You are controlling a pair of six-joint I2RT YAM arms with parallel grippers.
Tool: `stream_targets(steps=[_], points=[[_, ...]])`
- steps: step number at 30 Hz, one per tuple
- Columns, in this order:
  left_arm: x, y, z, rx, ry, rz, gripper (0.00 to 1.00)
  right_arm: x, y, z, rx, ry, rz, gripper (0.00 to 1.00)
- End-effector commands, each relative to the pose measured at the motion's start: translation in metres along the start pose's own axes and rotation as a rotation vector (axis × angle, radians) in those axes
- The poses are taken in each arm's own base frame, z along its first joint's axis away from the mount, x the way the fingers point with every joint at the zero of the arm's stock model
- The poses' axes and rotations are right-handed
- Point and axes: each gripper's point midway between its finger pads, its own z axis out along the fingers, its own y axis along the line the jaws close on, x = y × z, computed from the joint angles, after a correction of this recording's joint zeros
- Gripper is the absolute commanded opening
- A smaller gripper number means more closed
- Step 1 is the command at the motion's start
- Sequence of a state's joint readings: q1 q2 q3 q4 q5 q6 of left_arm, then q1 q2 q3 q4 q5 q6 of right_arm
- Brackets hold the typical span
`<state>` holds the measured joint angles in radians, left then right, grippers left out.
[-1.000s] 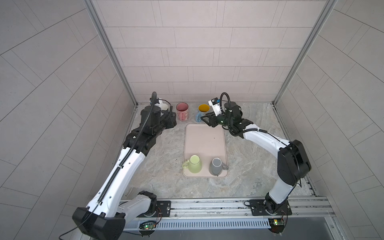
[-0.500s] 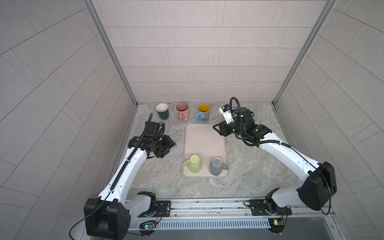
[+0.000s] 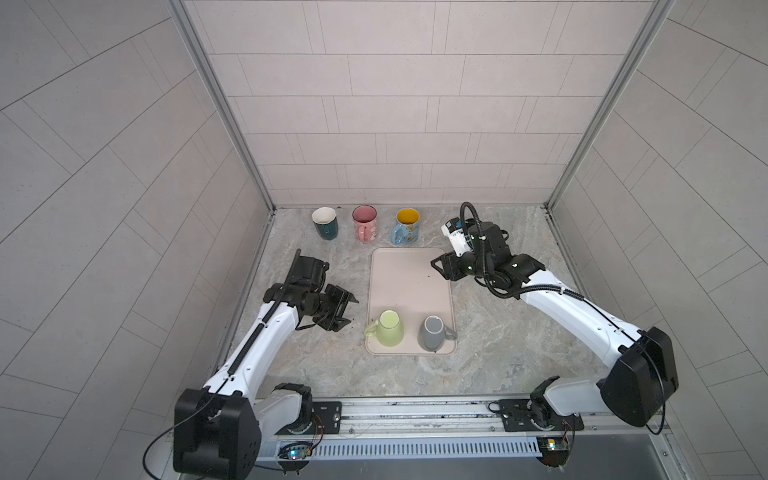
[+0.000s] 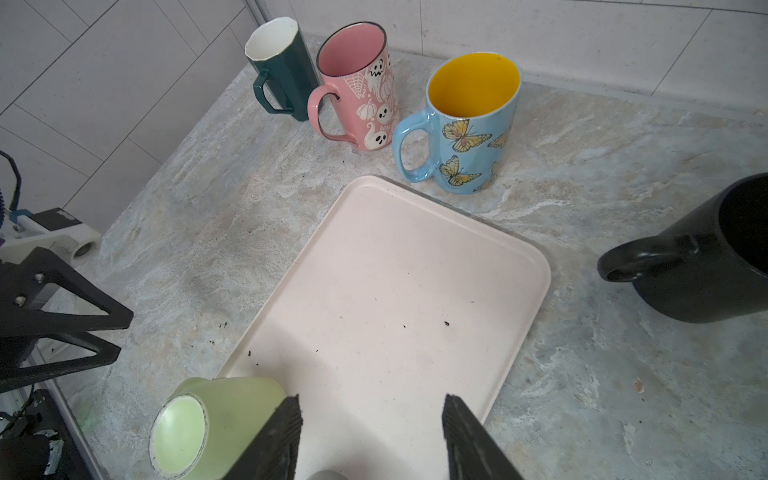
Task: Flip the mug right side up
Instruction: 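Move the left gripper down to the light green mug on the tray, then close the left gripper on the upside-down light green mug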
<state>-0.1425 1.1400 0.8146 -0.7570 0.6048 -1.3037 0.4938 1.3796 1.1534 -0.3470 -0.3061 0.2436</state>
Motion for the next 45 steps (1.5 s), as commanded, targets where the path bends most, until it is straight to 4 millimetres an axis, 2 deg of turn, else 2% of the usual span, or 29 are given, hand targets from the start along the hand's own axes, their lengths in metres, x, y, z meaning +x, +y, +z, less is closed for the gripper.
stream_targets(steps=[1,10,19,23,31,45], points=[[0.006,0.016,0.009,-0.066,0.047,-0.128,0.62,0.001,-0.002,-0.002,0.014,0.003,0.004,0.56],[0.018,0.018,0.023,-0.142,0.127,-0.200,0.63,0.005,-0.004,0.005,0.016,0.027,0.015,0.56],[0.034,0.028,0.047,-0.258,0.226,-0.237,0.62,0.008,-0.006,0.010,0.021,0.041,0.023,0.56],[0.032,0.033,0.052,-0.285,0.222,-0.268,0.62,0.009,-0.006,0.010,0.020,0.045,0.025,0.56],[0.026,0.030,0.061,-0.286,0.208,-0.307,0.61,0.010,-0.007,0.013,0.024,0.051,0.031,0.56],[0.022,0.019,0.071,-0.291,0.215,-0.329,0.51,0.015,-0.011,0.018,0.028,0.071,0.042,0.56]])
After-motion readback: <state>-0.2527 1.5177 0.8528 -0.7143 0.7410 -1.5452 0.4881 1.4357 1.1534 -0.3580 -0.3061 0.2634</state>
